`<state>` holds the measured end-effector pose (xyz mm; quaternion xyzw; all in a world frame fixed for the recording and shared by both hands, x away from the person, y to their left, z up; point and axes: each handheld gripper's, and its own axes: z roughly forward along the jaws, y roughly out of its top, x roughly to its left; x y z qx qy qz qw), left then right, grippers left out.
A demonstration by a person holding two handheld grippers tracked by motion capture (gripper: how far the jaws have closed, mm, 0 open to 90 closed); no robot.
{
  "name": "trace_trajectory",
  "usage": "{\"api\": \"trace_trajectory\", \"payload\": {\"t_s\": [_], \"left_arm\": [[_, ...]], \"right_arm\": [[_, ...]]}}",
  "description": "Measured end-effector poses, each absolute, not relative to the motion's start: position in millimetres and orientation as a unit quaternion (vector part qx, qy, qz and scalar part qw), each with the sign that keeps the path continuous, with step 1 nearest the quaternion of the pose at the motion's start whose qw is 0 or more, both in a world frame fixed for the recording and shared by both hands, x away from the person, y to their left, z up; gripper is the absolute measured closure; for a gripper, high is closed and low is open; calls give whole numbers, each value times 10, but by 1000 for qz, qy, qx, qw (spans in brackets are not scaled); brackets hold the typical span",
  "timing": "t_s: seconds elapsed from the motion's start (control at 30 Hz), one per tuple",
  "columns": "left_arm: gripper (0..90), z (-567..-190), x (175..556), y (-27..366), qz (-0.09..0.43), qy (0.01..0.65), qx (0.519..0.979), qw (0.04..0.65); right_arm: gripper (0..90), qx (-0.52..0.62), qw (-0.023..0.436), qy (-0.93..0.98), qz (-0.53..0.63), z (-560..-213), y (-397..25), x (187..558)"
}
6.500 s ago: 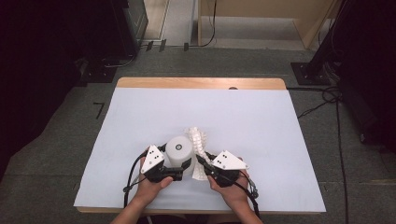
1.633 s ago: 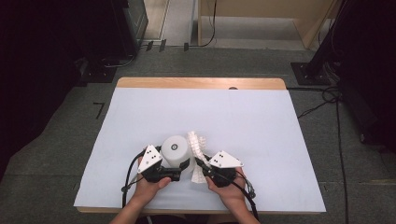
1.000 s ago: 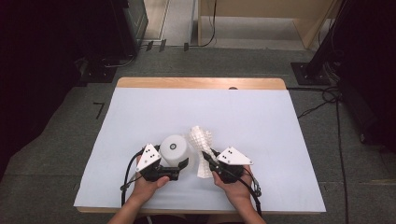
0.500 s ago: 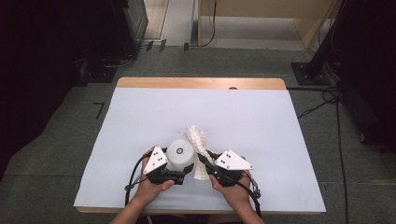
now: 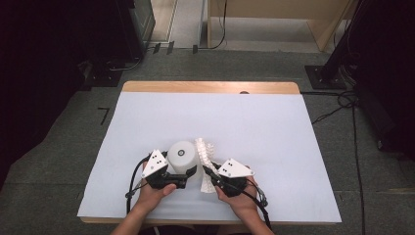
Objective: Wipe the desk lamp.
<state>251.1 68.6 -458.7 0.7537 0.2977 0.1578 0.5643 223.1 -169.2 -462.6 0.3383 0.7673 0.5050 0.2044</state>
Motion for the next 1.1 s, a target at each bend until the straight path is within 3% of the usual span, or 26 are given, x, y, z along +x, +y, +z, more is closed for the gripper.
{"api": "trace_trajectory", "payload": {"t_s": [0.23, 0.5, 0.7, 1.1], "left_arm": [[85, -4620, 2463, 580, 181, 283, 766, 548], [84, -4670, 2529, 646, 222, 297, 768, 522], [84, -4758, 2591, 667, 219, 299, 779, 505], [25, -4709, 2525, 612, 243, 351, 752, 502]], "right_arm": [[779, 333, 223, 749, 527, -4480, -1779, 2199], [779, 364, 226, 743, 513, -4569, -1868, 2279], [779, 378, 221, 742, 508, -4618, -1908, 2321], [778, 382, 221, 743, 504, -4647, -1922, 2337]]}}
